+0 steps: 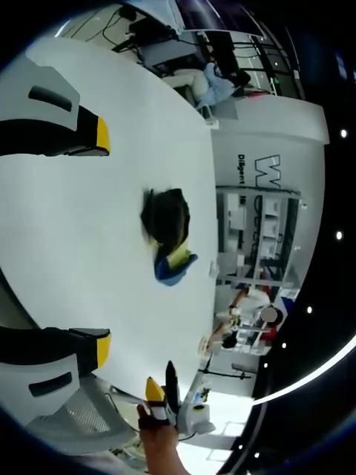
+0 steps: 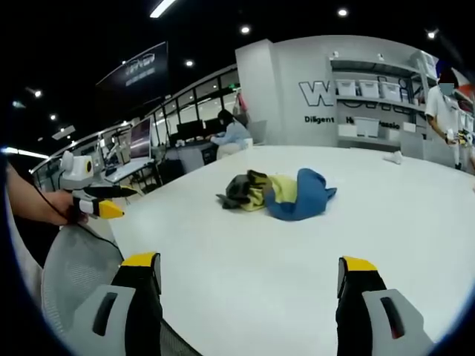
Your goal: Fold the garment on the visible template until the final outline fits inside the template.
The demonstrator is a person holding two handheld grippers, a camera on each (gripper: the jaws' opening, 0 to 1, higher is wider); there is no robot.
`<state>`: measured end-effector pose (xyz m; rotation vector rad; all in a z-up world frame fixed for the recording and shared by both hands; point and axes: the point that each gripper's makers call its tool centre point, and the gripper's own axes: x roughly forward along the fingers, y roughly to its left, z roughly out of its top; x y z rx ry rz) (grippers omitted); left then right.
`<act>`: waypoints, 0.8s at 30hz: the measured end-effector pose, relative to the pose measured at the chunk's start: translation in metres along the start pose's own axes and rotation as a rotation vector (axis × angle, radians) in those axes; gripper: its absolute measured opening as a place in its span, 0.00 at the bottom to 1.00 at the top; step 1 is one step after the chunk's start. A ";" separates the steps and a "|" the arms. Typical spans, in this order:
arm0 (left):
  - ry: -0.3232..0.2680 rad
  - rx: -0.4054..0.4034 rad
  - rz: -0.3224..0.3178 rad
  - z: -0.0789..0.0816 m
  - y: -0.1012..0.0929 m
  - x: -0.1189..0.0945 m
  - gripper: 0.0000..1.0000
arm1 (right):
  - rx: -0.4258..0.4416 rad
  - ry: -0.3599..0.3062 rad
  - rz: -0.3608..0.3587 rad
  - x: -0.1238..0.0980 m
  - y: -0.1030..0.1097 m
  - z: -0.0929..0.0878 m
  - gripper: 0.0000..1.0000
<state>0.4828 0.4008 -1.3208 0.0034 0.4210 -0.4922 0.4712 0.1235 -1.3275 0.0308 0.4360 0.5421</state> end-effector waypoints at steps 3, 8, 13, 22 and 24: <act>0.001 0.002 0.002 0.000 0.000 0.000 0.97 | 0.001 0.002 0.000 0.000 0.000 -0.001 0.97; 0.004 0.002 0.004 -0.001 0.000 0.001 0.97 | 0.000 0.007 0.000 0.000 -0.003 -0.002 0.97; 0.008 0.006 0.005 -0.001 0.000 0.001 0.97 | -0.001 0.011 0.001 0.000 -0.004 -0.003 0.96; 0.018 0.008 0.003 -0.003 -0.001 0.002 0.97 | 0.007 0.015 0.000 0.000 -0.005 -0.005 0.96; 0.020 0.008 0.004 -0.004 -0.001 0.003 0.97 | 0.008 0.017 -0.001 0.000 -0.005 -0.006 0.96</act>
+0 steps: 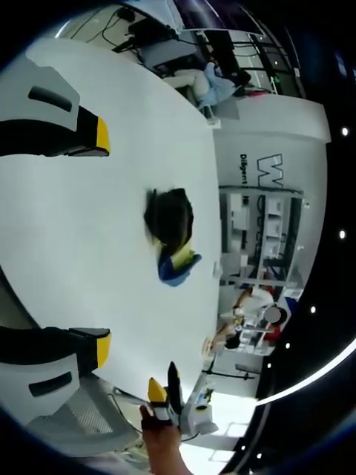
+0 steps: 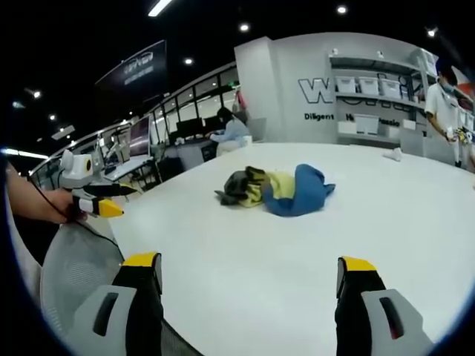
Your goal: Fold the garment on the visible template until the final outline fits inside the template.
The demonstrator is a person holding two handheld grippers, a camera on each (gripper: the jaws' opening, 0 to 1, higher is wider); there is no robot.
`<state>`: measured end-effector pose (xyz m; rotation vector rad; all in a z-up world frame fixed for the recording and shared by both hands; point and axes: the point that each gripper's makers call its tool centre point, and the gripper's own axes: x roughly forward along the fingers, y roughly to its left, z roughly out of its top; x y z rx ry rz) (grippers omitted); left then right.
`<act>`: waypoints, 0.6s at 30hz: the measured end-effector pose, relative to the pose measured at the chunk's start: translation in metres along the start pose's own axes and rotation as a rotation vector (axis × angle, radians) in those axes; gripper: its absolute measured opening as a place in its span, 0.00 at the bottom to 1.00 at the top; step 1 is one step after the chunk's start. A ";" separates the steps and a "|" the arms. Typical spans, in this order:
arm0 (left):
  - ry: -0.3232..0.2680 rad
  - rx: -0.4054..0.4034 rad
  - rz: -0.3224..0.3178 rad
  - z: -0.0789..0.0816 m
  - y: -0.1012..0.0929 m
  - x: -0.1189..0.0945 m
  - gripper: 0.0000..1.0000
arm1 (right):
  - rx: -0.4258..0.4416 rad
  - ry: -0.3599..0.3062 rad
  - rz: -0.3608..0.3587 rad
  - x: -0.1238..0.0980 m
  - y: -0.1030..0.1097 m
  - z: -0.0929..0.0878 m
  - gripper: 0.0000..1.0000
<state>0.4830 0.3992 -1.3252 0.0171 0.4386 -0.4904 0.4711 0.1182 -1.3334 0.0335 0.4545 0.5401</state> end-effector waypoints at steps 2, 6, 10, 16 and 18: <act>0.002 0.000 0.000 0.000 0.000 0.000 0.97 | -0.001 0.002 -0.002 0.000 0.000 0.000 0.96; 0.005 0.000 0.002 -0.001 0.000 0.001 0.96 | 0.001 0.007 0.000 0.000 0.000 -0.002 0.95; 0.011 -0.006 0.005 -0.003 0.001 0.001 0.96 | 0.002 0.009 0.003 0.000 0.001 -0.002 0.95; 0.017 -0.003 0.006 -0.004 0.001 0.001 0.96 | 0.003 0.008 0.001 -0.001 0.000 0.000 0.95; 0.017 -0.004 0.008 -0.004 0.001 0.001 0.96 | 0.004 0.010 0.000 -0.001 -0.001 -0.002 0.95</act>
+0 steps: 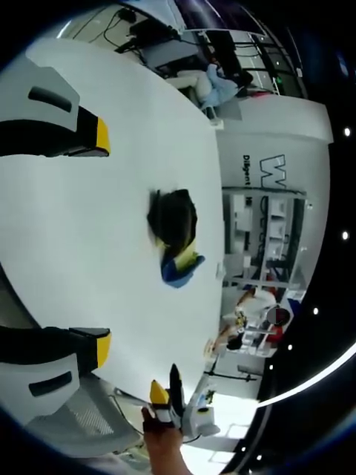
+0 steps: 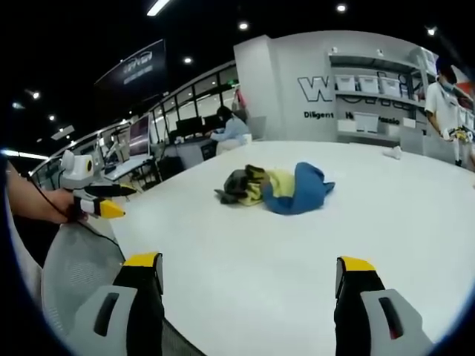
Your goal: Fold the garment on the visible template until the final outline fits inside the template.
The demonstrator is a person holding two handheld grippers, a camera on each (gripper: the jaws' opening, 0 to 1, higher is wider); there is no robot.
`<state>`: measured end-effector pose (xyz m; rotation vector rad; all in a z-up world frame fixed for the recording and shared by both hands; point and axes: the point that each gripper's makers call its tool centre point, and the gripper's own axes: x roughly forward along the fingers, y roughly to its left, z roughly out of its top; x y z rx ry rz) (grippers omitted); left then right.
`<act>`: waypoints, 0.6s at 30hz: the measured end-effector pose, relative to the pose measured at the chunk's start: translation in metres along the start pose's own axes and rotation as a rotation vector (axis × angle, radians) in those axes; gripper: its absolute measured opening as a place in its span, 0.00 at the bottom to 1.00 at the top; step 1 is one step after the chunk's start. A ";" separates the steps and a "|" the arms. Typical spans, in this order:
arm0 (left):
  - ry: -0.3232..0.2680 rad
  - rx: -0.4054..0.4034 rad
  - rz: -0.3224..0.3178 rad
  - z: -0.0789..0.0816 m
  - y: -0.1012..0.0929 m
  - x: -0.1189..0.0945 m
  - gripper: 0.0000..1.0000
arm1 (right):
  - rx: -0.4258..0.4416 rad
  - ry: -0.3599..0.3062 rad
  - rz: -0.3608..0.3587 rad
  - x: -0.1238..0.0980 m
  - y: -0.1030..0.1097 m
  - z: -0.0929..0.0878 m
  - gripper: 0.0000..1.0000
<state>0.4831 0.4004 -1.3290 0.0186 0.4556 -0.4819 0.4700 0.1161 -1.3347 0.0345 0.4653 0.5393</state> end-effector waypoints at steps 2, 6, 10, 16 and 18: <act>0.003 0.001 0.001 -0.001 0.000 0.000 0.96 | -0.001 0.000 -0.001 -0.001 -0.001 0.000 0.95; 0.005 0.003 0.003 -0.001 0.000 0.000 0.96 | -0.002 0.001 -0.002 -0.002 -0.002 0.000 0.95; 0.009 0.006 0.004 -0.001 0.000 0.001 0.96 | -0.004 0.001 -0.001 -0.003 -0.003 0.000 0.94; 0.014 0.009 0.002 -0.002 0.000 0.001 0.96 | -0.006 0.001 0.000 -0.003 -0.005 0.001 0.94; 0.015 0.010 0.002 -0.003 0.000 0.001 0.96 | -0.007 0.003 0.000 -0.003 -0.005 0.001 0.94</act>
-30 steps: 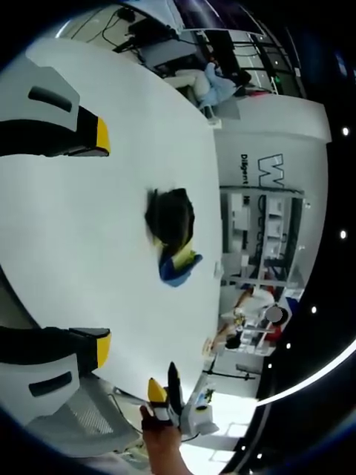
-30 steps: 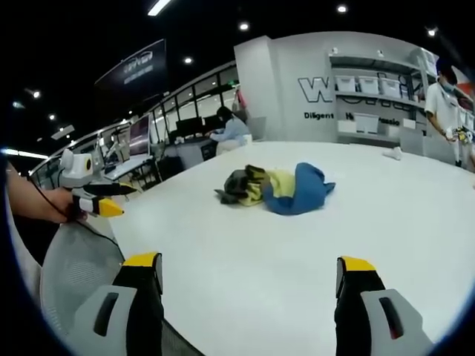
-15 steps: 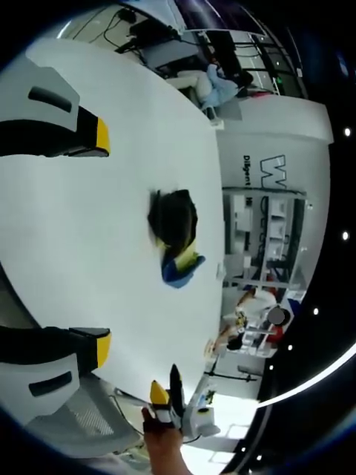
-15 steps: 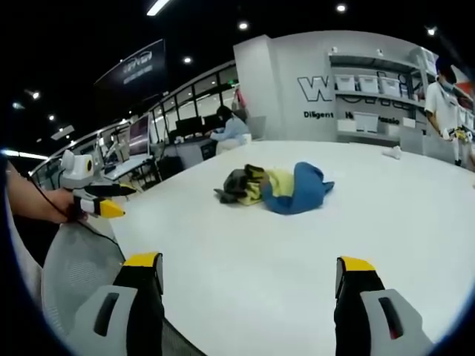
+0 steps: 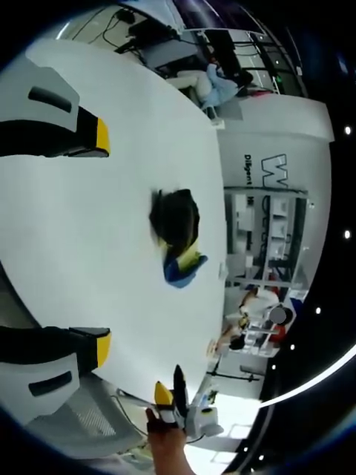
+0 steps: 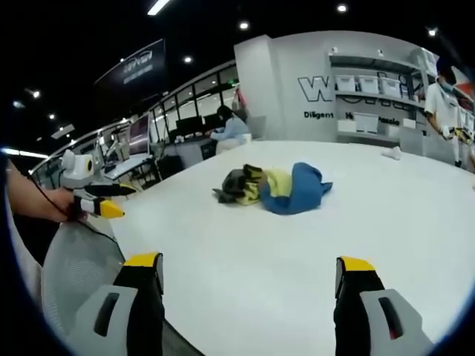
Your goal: Fold the garment on the visible template until the final outline fits inside the template.
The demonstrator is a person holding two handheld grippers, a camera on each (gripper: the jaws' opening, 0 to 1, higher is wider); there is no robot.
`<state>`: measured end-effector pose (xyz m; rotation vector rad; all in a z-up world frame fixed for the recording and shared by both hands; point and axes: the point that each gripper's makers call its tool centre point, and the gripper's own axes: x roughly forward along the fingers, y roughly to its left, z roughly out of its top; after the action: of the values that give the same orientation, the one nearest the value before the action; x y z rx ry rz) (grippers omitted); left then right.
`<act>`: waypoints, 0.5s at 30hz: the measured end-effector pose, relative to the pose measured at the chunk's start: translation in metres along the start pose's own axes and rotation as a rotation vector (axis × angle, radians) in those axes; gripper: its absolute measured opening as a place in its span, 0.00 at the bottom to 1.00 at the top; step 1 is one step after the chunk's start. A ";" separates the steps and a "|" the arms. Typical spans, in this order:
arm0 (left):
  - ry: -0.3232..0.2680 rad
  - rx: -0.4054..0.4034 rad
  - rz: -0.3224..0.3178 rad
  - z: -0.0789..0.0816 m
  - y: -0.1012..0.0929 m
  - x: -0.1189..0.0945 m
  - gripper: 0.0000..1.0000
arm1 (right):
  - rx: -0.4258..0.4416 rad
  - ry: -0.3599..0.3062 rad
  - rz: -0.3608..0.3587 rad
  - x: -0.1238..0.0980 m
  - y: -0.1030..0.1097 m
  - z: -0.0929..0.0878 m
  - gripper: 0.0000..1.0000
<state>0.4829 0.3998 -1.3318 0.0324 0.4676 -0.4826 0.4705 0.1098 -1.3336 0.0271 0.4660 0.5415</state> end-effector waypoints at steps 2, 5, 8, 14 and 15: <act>0.001 0.000 -0.001 0.000 0.000 0.000 0.96 | 0.002 -0.002 0.000 0.000 -0.001 0.001 0.94; 0.003 0.001 -0.001 -0.001 0.000 0.000 0.96 | -0.002 -0.002 0.002 0.001 0.000 0.002 0.94; 0.004 0.000 -0.002 -0.001 0.000 0.001 0.96 | -0.002 -0.001 0.003 0.002 -0.001 0.002 0.94; 0.000 0.000 -0.002 0.000 0.000 0.000 0.95 | -0.002 0.000 0.008 0.004 0.001 0.002 0.94; -0.003 -0.001 -0.002 0.001 0.000 0.000 0.95 | -0.001 0.000 0.008 0.005 0.001 0.002 0.94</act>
<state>0.4830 0.3993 -1.3313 0.0305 0.4648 -0.4846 0.4742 0.1131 -1.3339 0.0284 0.4654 0.5498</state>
